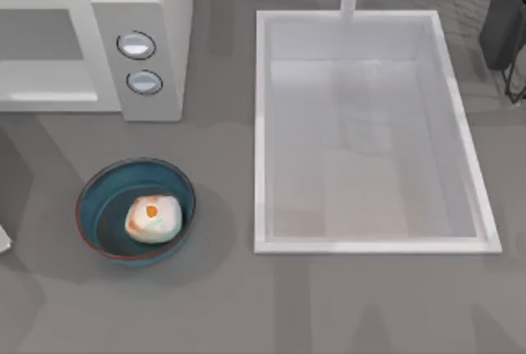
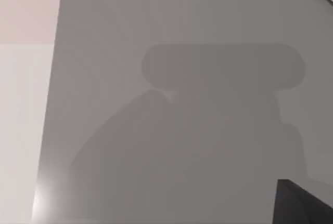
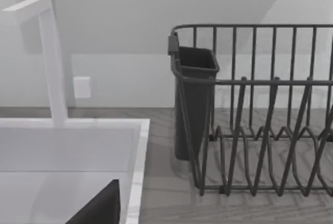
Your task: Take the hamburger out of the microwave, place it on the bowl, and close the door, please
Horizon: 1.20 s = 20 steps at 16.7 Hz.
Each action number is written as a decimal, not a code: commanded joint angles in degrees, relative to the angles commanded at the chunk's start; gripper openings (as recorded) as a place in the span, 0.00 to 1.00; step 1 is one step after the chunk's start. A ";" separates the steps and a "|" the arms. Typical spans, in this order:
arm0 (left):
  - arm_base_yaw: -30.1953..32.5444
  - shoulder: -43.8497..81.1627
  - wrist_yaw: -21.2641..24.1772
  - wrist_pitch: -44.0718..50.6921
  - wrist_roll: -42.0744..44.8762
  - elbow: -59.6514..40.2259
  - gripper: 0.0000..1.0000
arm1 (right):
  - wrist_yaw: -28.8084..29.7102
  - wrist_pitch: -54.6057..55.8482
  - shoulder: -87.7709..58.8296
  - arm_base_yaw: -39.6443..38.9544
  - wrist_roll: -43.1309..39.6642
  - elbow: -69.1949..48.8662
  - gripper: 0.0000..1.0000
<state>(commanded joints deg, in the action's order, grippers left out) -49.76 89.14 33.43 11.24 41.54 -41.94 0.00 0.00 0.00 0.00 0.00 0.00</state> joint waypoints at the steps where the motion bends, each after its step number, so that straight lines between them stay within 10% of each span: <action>1: 1.39 -1.40 -0.85 -0.51 -1.35 1.32 0.00 | 0.00 0.00 0.00 0.00 0.00 0.00 1.00; 20: 28.91 -21.51 -17.79 -6.11 -25.09 18.02 0.00 | 0.00 0.00 0.00 0.00 0.00 0.00 1.00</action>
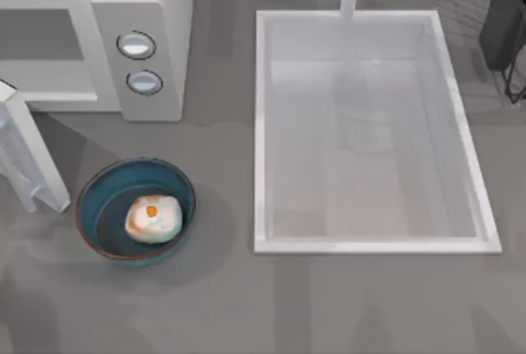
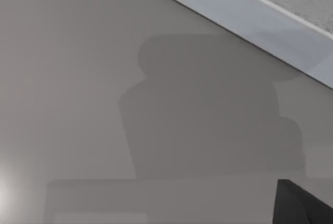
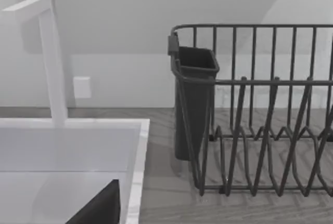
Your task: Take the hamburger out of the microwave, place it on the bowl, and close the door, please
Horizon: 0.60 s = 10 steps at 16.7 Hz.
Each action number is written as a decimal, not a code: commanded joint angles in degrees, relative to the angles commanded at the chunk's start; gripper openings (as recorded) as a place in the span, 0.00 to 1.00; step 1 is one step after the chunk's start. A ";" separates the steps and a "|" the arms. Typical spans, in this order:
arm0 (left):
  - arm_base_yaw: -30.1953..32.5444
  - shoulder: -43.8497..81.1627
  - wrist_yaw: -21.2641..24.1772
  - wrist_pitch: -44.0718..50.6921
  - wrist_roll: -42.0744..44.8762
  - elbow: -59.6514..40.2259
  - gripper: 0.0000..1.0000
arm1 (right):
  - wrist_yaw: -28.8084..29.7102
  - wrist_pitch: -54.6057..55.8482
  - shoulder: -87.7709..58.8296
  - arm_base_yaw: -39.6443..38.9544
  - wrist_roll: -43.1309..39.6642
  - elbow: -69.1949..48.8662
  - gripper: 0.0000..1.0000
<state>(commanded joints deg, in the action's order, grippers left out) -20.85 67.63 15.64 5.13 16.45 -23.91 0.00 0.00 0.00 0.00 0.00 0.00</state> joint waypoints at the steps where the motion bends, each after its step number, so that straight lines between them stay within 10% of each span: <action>1: 3.45 -1.22 -2.06 -0.13 -2.35 0.76 0.00 | 0.00 0.00 0.00 0.00 0.00 0.00 1.00; 10: 16.66 -7.11 -11.39 -0.74 -12.91 4.31 0.00 | 0.00 0.00 0.00 0.00 0.00 0.00 1.00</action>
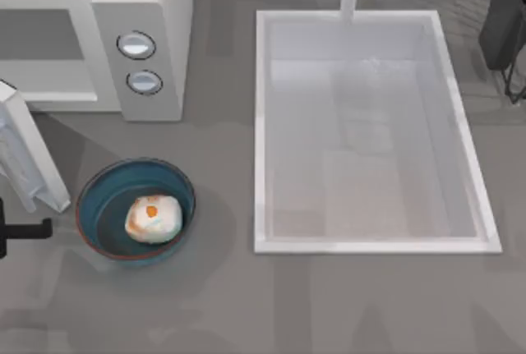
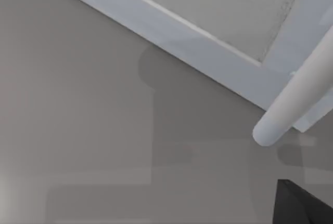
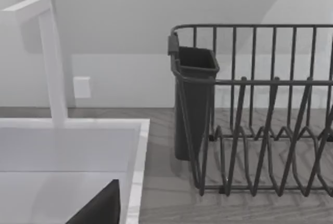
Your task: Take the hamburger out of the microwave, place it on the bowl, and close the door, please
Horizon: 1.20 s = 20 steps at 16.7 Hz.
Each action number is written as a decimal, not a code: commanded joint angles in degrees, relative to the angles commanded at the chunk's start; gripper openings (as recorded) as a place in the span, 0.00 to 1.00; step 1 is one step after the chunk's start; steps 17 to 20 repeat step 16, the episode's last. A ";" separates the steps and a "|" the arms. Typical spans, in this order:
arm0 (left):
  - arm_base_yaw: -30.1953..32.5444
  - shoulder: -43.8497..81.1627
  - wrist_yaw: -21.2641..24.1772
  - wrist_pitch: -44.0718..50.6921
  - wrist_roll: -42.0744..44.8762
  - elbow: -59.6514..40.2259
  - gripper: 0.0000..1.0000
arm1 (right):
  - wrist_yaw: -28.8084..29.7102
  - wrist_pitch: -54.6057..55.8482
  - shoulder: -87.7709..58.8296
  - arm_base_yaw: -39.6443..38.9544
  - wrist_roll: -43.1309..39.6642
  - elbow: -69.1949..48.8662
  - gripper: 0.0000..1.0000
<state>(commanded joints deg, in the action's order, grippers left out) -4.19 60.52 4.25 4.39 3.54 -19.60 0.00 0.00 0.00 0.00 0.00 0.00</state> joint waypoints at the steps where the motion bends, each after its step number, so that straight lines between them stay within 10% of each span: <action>1: -0.20 0.26 0.23 0.03 0.04 -0.22 0.00 | 0.00 0.00 0.00 0.00 0.00 0.00 1.00; 20: 2.09 29.33 -1.15 -11.89 -1.19 -17.46 0.00 | 0.00 0.00 0.00 0.00 0.00 0.00 1.00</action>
